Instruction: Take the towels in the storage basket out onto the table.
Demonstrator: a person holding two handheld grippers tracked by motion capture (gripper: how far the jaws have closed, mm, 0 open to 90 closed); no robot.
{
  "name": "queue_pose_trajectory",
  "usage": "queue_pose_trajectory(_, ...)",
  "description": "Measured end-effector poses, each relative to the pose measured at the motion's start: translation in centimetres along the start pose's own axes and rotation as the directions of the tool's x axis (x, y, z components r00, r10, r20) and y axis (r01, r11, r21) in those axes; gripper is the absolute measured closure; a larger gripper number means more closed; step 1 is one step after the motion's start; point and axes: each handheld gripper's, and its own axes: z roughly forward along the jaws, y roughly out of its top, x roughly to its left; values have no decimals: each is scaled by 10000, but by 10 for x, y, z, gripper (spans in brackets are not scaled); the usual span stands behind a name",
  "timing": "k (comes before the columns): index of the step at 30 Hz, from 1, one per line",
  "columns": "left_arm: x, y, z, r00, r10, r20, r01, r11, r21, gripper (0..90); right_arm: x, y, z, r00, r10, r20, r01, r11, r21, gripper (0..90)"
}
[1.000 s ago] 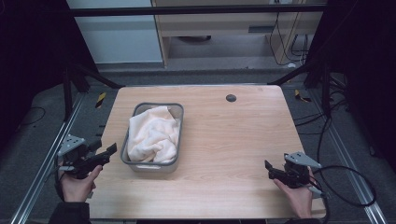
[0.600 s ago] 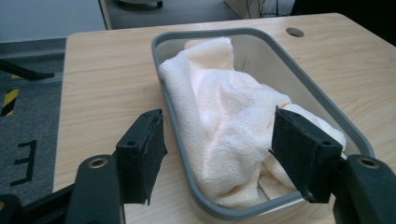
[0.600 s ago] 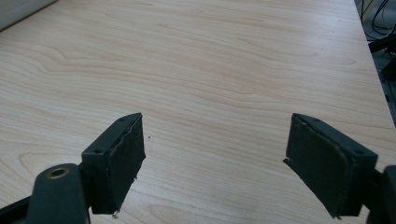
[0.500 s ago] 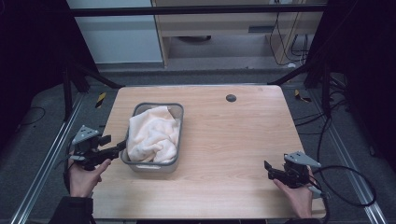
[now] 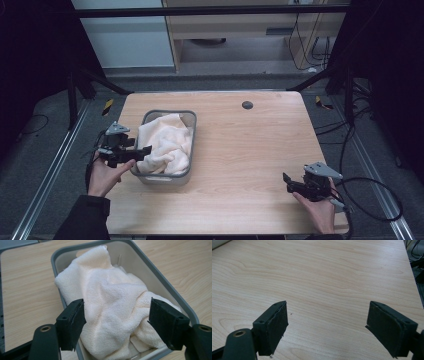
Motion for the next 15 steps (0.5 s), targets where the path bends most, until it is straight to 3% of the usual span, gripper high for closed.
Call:
queue_pose_trajectory(6,-1,10,12,9988,480,52,-483,9966,668,251,-1,0,1,10000,-72,45,72,10000,45,158)
queue_pose_trajectory(11,-2,13,20,9984,521,199,-537,9944,915,219,0,0,2,9999,-93,68,92,9999,135,153)
queue_pose_trajectory(15,-2,17,31,9976,645,269,-677,9874,1430,204,0,0,3,9998,-180,101,179,9997,175,149)
